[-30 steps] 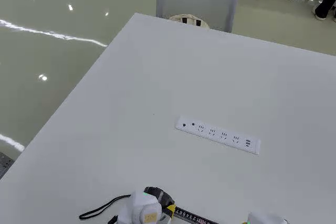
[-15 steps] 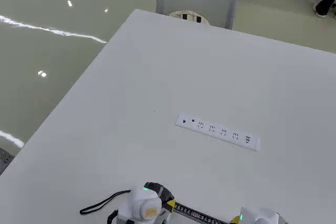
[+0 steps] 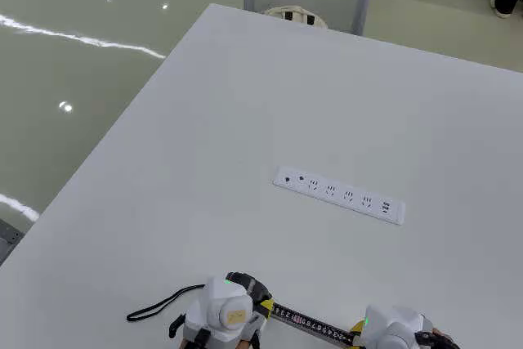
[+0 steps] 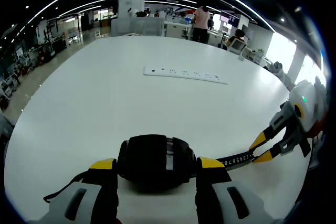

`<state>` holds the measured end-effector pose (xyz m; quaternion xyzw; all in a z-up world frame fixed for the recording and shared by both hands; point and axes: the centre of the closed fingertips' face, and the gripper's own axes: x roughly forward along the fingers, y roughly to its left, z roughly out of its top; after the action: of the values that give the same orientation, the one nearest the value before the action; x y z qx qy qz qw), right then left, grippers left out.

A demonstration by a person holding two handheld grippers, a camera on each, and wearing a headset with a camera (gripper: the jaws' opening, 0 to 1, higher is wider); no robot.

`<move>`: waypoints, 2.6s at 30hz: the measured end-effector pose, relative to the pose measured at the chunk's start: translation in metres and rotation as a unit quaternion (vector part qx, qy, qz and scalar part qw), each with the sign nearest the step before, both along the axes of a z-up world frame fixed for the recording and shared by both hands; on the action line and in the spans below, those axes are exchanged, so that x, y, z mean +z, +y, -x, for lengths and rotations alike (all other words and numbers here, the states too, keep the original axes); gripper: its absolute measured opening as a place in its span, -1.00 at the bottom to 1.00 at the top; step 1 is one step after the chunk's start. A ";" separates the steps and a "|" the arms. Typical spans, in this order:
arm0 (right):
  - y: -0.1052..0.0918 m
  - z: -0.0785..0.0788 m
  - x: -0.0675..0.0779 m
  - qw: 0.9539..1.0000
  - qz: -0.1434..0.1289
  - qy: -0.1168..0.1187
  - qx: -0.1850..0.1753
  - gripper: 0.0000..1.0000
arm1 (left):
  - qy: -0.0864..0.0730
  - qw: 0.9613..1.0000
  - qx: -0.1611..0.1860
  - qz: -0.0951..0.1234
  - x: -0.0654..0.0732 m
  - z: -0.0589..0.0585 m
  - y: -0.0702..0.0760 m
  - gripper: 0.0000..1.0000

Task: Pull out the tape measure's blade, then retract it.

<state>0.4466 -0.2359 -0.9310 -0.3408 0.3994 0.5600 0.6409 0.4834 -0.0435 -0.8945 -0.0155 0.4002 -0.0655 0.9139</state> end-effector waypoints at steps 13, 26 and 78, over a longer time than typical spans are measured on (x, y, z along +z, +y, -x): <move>0.010 -0.002 0.000 1.000 -0.004 0.001 0.002 -0.73 | 0.000 1.000 -0.001 0.000 -0.001 0.000 0.000 0.12; 0.024 -0.004 -0.001 1.000 -0.007 0.002 0.006 -0.73 | 0.000 1.000 -0.005 0.000 0.001 0.001 0.000 0.12; 0.059 -0.008 -0.002 0.999 -0.009 0.005 0.032 -0.73 | -0.002 1.000 -0.019 -0.012 -0.001 0.001 -0.001 0.11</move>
<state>0.4550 -0.1772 -0.9326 -0.3445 0.3863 0.5857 0.6238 0.4824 -0.0445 -0.8954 0.0033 0.3998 -0.0777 0.9133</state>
